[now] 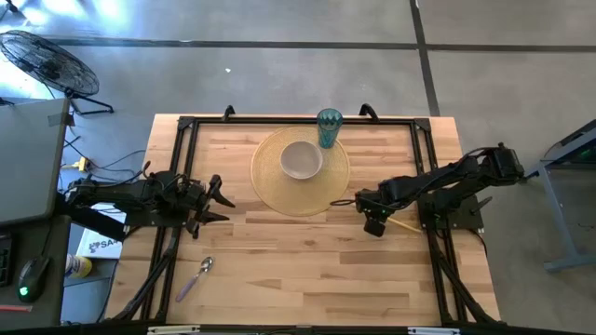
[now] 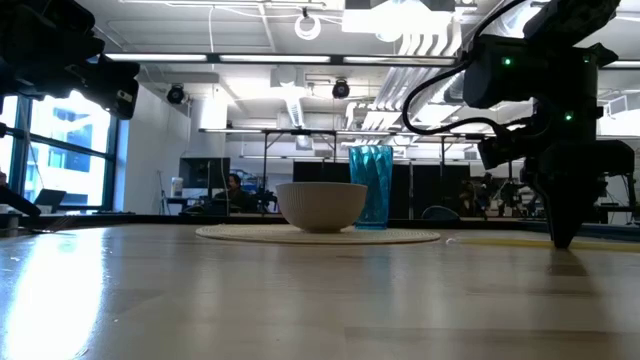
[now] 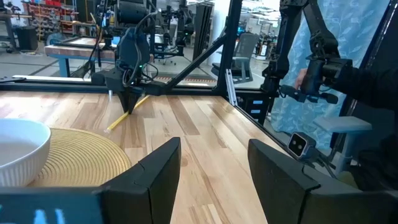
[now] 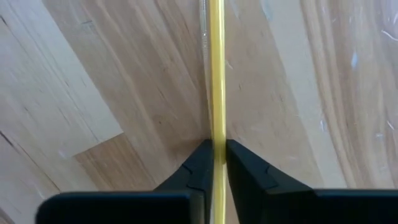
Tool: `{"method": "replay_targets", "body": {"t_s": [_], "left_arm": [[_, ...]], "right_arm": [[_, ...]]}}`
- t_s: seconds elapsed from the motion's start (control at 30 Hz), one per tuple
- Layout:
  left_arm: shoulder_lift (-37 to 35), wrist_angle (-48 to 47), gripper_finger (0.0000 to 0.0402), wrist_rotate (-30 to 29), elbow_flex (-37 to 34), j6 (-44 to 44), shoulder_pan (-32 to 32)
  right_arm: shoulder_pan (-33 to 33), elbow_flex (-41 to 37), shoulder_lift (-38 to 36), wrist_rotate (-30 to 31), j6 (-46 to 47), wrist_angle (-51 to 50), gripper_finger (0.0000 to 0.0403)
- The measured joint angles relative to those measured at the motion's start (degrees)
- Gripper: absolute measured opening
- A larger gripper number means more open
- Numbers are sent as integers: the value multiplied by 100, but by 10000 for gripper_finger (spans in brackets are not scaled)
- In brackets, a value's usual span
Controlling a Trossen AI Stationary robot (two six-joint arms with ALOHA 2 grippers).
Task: Pick & Place Utensil
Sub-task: Put the yellow straw into the blue cup on the brown mat
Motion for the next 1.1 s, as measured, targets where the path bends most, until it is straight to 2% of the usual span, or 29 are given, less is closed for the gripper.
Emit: {"method": "replay_targets", "body": {"t_s": [0.33,0.63,0.73,0.93,1.1], "left_arm": [[0,0,186,-3,0,-1,0],[1,0,186,-25,0,0,0],[1,0,186,-25,0,1,0],[0,0,186,-22,0,-1,0],[0,0,186,-22,0,-1,1]], "right_arm": [[-4,150,29,22,2,91,8],[-13,1323,23,158,-834,90,3],[-13,1841,20,482,-1190,78,1],[-145,2807,16,1701,-1701,266,1],[-596,3126,-50,2354,-2192,1604,1]]}}
